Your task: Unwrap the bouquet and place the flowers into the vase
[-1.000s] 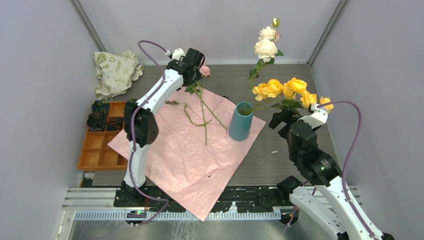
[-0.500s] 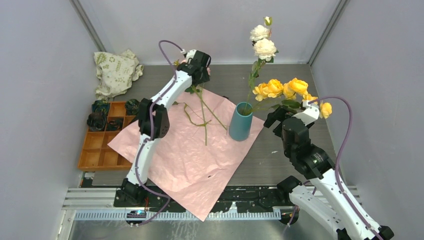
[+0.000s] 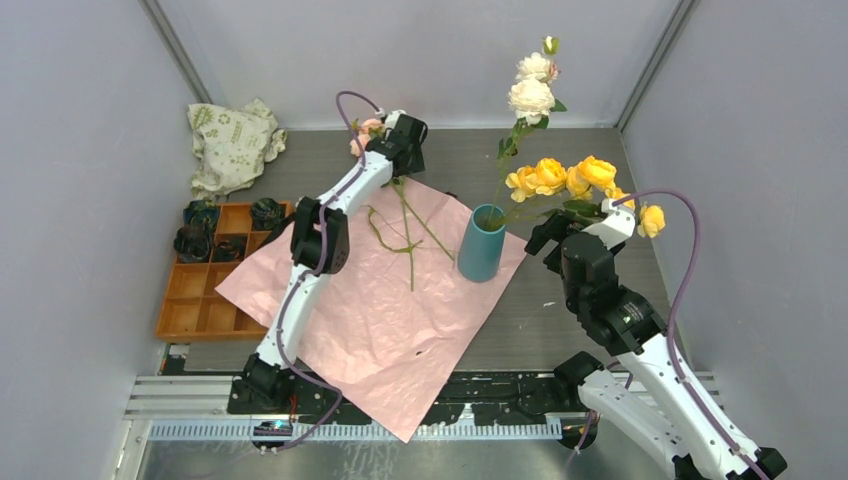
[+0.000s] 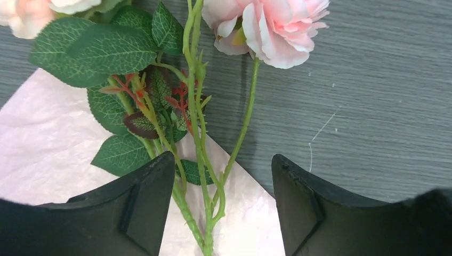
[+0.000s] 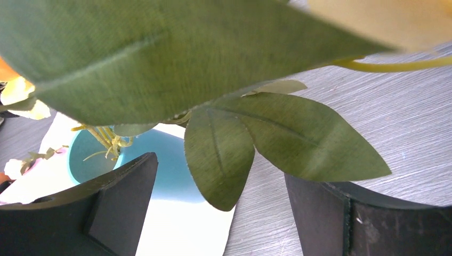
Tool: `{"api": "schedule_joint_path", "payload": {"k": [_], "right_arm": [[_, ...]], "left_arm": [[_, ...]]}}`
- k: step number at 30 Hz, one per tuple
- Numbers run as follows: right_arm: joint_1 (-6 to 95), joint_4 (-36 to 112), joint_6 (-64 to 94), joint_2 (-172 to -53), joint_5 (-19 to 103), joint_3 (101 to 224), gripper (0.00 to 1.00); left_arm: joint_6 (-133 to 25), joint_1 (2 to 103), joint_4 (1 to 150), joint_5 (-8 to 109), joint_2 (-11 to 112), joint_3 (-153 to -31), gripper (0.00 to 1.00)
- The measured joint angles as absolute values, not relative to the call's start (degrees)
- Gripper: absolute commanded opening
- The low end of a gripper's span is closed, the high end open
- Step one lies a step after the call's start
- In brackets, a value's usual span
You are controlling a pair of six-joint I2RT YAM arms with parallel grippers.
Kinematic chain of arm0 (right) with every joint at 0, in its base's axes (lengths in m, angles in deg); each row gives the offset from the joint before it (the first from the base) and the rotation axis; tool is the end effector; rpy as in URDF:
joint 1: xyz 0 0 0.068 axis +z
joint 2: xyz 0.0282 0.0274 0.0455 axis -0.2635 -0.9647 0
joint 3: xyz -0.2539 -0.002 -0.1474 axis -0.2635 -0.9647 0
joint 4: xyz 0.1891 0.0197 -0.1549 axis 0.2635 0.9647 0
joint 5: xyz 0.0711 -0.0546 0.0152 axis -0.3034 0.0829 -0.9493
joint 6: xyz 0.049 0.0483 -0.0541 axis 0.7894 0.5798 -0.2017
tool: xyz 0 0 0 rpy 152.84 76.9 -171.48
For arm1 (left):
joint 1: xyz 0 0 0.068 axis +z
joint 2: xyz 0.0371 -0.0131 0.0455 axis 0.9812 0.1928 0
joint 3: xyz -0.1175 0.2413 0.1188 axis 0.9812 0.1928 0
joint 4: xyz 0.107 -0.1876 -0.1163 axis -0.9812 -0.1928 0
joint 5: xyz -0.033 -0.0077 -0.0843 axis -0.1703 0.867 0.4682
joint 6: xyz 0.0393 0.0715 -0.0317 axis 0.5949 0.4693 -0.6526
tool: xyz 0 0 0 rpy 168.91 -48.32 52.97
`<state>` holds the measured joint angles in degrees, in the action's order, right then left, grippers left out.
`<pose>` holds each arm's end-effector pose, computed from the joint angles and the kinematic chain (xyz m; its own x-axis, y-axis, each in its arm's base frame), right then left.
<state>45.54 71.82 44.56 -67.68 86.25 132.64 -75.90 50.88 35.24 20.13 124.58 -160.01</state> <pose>0.1352 0.0258 0.3205 -0.2641 0.4002 -0.8775 0.2614 0.9055 0.3343 0.5421 -0.2549 0.1766 -0.6543 -0.2349 -0.7189 -0.1881 0.9712 -0.1461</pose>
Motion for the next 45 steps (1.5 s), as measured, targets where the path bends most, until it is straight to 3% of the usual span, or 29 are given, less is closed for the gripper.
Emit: {"api": "schedule_joint_path", "payload": {"k": [7, 18, 33, 45], "right_arm": [[45.5, 71.7, 44.6, -68.3, 86.2, 132.6, 0.94], [45.5, 71.7, 44.6, -68.2, 86.1, 132.6, 0.94], [45.5, 71.7, 46.0, -68.2, 84.5, 132.3, 0.93], [45.5, 72.5, 48.7, -65.4, 82.7, 132.0, 0.93]], "left_arm": [[-75.9, 50.9, 36.0, 20.5, 127.2, -160.3, 0.54], [-76.1, 50.9, 38.4, 20.6, 126.5, -157.3, 0.01], [-78.7, 50.8, 43.7, 19.9, 102.2, -118.2, 0.0], [-77.1, 50.8, 44.4, 20.0, 92.3, -117.6, 0.0]]}}
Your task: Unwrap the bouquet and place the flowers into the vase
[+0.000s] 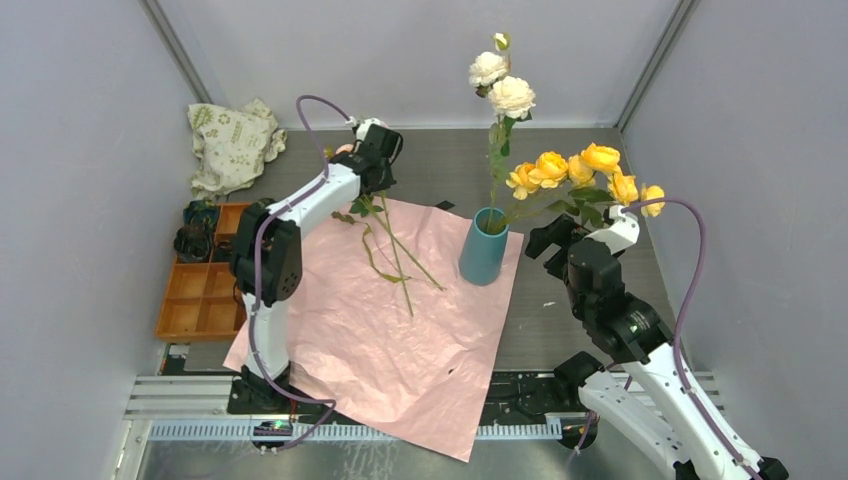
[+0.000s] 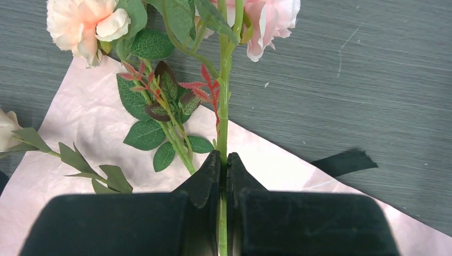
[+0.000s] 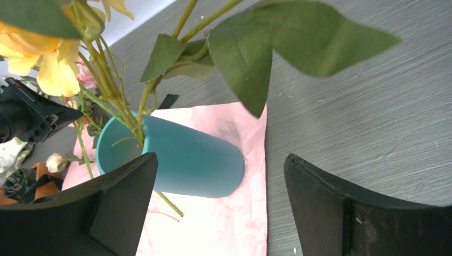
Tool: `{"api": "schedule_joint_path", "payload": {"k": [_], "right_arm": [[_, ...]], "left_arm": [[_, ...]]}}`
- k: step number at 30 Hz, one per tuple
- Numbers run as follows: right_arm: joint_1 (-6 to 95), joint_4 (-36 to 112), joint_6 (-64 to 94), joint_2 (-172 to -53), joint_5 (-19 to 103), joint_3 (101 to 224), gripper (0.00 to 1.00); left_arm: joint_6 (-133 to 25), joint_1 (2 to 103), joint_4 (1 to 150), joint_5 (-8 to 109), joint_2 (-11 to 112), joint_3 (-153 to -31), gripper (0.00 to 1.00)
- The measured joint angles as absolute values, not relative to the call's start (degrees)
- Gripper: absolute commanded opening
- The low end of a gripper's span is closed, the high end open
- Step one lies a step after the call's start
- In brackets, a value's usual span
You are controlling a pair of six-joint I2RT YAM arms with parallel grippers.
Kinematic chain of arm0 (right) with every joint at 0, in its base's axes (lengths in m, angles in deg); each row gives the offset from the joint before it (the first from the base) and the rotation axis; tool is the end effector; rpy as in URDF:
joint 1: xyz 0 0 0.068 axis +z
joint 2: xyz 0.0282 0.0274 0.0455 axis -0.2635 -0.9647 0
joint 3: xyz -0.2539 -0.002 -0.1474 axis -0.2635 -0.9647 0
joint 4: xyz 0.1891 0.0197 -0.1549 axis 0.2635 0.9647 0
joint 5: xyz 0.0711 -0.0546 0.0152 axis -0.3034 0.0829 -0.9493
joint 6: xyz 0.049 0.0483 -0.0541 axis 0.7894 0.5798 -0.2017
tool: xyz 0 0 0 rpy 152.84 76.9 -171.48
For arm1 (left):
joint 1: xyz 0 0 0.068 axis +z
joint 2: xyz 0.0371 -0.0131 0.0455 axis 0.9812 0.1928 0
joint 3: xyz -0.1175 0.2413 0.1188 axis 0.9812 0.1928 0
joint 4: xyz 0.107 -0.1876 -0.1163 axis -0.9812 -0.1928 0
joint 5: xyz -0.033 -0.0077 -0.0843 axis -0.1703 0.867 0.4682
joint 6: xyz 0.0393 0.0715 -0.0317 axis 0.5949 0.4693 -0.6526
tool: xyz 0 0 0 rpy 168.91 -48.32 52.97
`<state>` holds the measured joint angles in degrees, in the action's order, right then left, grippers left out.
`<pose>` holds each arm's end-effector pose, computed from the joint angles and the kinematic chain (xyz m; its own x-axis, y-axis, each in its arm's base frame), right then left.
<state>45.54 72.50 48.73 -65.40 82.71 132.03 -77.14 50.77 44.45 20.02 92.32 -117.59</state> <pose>0.1281 0.0262 0.3185 -0.2692 0.4768 -0.8368 0.2300 0.8756 0.4249 0.4383 -0.2006 0.2416 -0.6601 -0.2490 -0.7087 -0.2038 0.9674 -0.1501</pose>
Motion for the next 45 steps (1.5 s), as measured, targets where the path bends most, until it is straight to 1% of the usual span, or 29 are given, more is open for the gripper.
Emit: {"api": "schedule_joint_path", "payload": {"k": [3, 6, 11, 14, 16, 20, 24, 30, 38, 45], "right_arm": [[45.5, 73.1, 49.1, -64.3, 82.8, 132.0, 0.93], [45.5, 73.3, 49.2, -64.1, 82.8, 132.0, 0.93], [45.5, 73.4, 49.3, -64.1, 82.7, 132.0, 0.93], [45.5, 73.4, 49.5, -64.2, 82.5, 132.0, 0.93], [45.5, 73.3, 49.6, -64.5, 82.4, 132.0, 0.93], [45.5, 73.2, 50.2, -65.2, 81.9, 131.7, 0.93], [45.5, 73.2, 50.4, -65.5, 81.6, 131.6, 0.93], [45.5, 73.4, 50.5, -64.1, 81.8, 131.4, 0.93], [45.5, 74.3, 50.4, -61.2, 83.3, 131.1, 0.93], [45.5, 75.8, 49.2, -59.7, 85.6, 130.9, 0.93]], "left_arm": [[-77.2, 50.8, 45.6, 20.5, 90.7, -117.0, 0.0], [-77.1, 50.8, 48.6, 21.3, 86.8, -113.3, 0.0], [-75.6, 50.4, 53.5, 22.8, 77.0, -107.1, 0.0], [-73.1, 49.3, 58.2, 22.6, 68.8, -103.8, 0.0], [-71.0, 47.4, 62.0, 21.8, 63.2, -102.7, 0.0], [-64.9, 40.5, 72.1, 20.1, 53.0, -102.3, 0.0], [-59.4, 34.2, 81.9, 19.8, 48.0, -103.0, 0.0], [-52.1, 29.4, 92.9, 19.7, 50.5, -107.4, 0.0], [-45.4, 25.9, 104.2, 21.0, 63.5, -115.0, 0.0], [-40.5, 23.2, 108.5, 22.0, 73.2, -119.8, 0.0]]}}
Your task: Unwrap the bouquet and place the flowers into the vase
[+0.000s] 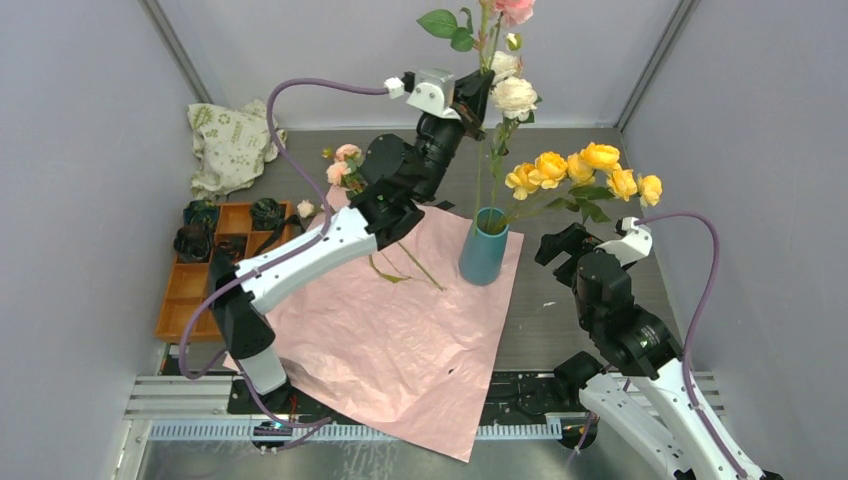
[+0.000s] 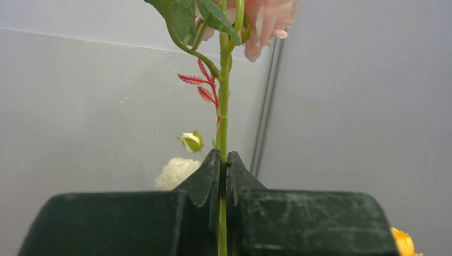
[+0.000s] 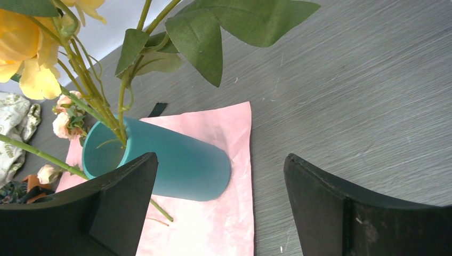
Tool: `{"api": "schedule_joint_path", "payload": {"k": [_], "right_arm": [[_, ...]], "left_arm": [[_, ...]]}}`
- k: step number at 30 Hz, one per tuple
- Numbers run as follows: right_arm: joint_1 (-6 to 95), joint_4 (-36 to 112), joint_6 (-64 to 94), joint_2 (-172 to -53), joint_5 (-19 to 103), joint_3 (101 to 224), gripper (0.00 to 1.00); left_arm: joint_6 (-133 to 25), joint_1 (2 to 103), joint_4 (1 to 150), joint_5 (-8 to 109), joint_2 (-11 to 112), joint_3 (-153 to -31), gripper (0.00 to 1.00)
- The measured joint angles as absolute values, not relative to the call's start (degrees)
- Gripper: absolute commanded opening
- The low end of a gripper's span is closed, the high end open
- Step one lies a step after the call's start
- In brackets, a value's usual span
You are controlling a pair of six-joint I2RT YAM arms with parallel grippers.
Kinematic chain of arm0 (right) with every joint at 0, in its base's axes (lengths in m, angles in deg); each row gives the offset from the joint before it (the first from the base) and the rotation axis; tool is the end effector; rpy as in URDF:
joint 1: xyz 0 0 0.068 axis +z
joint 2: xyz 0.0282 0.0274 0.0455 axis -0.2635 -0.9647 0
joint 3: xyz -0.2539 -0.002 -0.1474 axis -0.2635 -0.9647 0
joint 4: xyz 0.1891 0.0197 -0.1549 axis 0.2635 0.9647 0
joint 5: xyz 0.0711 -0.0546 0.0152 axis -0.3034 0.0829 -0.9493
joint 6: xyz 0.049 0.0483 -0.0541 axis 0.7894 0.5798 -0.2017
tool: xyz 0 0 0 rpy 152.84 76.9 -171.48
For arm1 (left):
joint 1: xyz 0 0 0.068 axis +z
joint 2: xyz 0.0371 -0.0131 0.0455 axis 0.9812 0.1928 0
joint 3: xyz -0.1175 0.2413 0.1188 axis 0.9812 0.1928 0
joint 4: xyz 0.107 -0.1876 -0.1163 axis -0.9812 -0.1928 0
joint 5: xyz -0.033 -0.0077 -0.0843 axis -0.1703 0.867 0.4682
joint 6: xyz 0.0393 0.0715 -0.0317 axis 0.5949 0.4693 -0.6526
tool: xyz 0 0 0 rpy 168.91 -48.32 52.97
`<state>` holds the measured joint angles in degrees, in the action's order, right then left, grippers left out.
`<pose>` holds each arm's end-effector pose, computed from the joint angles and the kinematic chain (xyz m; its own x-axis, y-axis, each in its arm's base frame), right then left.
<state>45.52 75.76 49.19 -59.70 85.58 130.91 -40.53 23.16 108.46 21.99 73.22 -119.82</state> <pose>0.1087 0.0111 0.3147 -0.2197 0.4903 -0.8434 0.2593 0.8628 0.4340 0.2482 -0.3160 0.5536 0.3570 -0.4777 -0.8027 0.6083 0.7711 -0.1883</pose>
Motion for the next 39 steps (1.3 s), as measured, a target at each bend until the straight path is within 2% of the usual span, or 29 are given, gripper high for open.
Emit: {"api": "schedule_joint_path", "payload": {"k": [20, 39], "right_arm": [[45.5, 75.2, 47.1, -61.0, 86.9, 130.1, 0.93], [45.5, 74.6, 47.1, -61.5, 86.5, 129.7, 0.93]], "left_arm": [[-37.2, 21.1, 115.7, 23.9, 75.9, -124.0, 0.0], [-41.1, 19.4, 119.5, 17.2, 75.9, -100.1, 0.0]]}}
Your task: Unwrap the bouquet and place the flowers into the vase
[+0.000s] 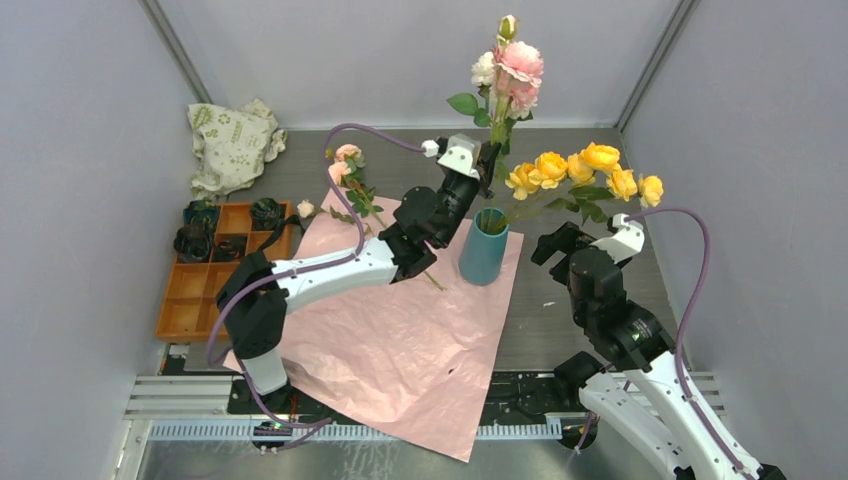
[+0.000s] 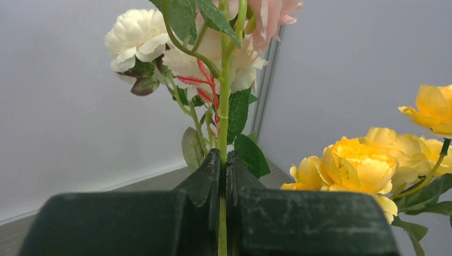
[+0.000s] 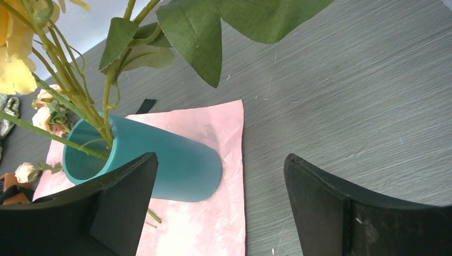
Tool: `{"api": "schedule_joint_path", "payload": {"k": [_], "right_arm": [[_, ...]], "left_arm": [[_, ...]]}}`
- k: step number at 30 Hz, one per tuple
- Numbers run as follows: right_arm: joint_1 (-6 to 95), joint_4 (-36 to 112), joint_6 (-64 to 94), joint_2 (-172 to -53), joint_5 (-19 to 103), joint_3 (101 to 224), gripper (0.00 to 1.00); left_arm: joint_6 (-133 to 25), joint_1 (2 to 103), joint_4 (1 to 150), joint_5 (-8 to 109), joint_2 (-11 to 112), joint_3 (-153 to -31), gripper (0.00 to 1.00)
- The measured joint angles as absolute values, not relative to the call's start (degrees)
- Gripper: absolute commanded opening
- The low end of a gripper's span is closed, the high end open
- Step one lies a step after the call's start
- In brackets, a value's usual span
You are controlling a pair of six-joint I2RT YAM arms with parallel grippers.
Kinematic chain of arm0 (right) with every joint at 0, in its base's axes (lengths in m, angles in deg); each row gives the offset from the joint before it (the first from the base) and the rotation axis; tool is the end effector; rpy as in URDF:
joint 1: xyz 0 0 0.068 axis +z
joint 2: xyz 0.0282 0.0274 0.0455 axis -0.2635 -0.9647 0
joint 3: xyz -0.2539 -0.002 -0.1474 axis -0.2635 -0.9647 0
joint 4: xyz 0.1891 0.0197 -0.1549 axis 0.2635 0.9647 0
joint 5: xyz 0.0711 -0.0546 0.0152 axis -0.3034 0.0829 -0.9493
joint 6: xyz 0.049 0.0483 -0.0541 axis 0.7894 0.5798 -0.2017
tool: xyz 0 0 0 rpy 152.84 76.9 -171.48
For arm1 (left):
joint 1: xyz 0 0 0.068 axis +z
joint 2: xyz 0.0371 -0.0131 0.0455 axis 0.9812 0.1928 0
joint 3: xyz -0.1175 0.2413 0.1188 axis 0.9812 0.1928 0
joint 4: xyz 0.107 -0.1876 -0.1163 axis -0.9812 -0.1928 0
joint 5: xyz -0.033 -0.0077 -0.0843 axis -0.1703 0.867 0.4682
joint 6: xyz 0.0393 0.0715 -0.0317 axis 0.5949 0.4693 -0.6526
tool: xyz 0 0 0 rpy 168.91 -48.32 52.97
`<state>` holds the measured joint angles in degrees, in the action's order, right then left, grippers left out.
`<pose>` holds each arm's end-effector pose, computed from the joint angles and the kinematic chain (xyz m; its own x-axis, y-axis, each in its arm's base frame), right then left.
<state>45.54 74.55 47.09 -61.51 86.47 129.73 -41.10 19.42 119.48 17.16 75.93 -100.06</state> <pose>0.1161 0.0143 0.3082 -0.2432 0.4435 -0.8627 0.2725 0.8848 0.3780 0.2503 -0.3590 0.4341 0.2306 -0.3592 -0.9043 0.5799 0.7970 -0.1688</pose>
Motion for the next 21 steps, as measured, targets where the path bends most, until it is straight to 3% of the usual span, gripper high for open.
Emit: {"api": "schedule_joint_path", "payload": {"k": [11, 21], "right_arm": [[45.5, 74.5, 47.2, -61.6, 86.3, 129.5, 0.93], [45.5, 74.5, 47.8, -61.5, 85.9, 128.9, 0.93]], "left_arm": [[-41.8, 17.5, 123.1, 11.8, 75.9, -93.3, 0.05], [-43.7, 14.2, 124.0, 6.4, 72.0, -86.4, 0.42]]}}
